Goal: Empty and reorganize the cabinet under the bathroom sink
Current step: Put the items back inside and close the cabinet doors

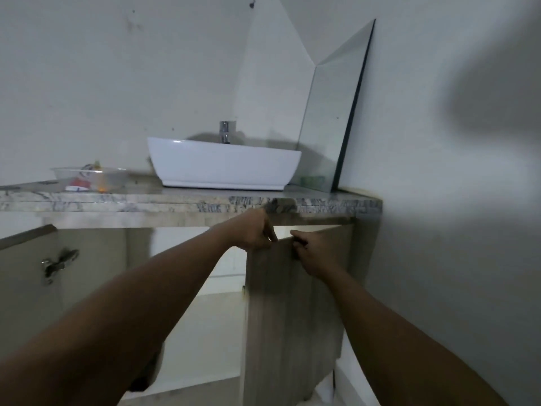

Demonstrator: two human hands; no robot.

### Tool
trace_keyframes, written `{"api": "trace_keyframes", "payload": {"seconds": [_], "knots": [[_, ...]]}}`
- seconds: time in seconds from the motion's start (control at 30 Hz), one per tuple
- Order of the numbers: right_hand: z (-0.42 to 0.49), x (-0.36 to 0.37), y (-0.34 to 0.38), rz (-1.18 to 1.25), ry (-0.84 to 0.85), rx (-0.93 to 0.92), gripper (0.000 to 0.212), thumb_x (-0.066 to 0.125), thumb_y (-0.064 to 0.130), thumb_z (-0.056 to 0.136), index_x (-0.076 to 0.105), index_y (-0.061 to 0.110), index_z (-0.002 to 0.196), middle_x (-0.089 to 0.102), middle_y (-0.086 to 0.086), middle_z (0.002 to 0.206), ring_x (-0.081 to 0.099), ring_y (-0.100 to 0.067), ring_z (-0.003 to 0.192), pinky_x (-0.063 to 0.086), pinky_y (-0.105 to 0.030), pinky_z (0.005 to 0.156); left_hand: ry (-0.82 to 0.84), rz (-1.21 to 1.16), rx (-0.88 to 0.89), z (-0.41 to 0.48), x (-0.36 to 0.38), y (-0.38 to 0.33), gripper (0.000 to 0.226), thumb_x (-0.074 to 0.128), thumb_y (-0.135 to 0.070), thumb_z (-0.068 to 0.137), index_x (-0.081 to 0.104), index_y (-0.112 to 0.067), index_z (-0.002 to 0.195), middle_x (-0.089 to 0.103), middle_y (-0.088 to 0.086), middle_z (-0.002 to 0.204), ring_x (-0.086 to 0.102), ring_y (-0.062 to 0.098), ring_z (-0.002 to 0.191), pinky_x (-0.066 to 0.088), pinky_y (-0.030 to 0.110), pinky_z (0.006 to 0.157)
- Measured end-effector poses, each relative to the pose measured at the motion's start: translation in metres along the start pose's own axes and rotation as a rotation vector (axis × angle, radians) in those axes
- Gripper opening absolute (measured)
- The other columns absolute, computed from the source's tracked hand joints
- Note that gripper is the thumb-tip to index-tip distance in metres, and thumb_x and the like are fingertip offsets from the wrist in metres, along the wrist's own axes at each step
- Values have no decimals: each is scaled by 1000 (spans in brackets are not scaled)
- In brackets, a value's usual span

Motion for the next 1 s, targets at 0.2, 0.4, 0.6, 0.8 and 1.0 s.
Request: {"api": "trace_keyframes", "payload": {"seconds": [0.2,0.4,0.6,0.8,1.0], "knots": [[21,33,-10,34,-61,-184,45,52,10,93,50,13,138,58,-11,123,55,-28,111,44,-37,94,-119,165,-187,4,7,29,25,62,-12,91,77,-24,107,74,-3,102,67,16,92,55,35,86],[39,52,-19,-54,-36,-361,51,46,13,94,39,21,144,54,-8,131,55,-28,115,48,-43,93,-404,615,-357,2,34,35,26,61,-19,91,69,-29,114,63,2,107,56,23,104,45,37,85],[60,61,-28,-89,32,-321,50,39,21,98,29,26,147,54,-4,130,55,-31,114,46,-44,92,-504,544,-492,7,46,36,31,61,-11,86,67,-23,114,62,4,104,56,25,100,47,39,84],[71,71,-30,-90,-34,-416,51,44,10,95,40,14,145,53,-8,138,53,-27,122,51,-42,93,-431,547,-614,20,53,39,50,52,-3,86,55,-24,132,58,0,121,54,20,111,44,38,97],[81,87,-37,-219,-39,-491,61,52,7,88,36,8,147,53,-14,138,55,-29,122,56,-44,86,-386,439,-680,26,70,56,66,56,-2,82,44,-26,143,43,-3,143,42,19,132,34,44,114]]}}
Point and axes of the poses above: each hand's wrist, its own z-axis towards the middle knuckle, its own x-axis out of the palm, y = z × x, the point moved 6 cm from there along z, towards the middle knuckle
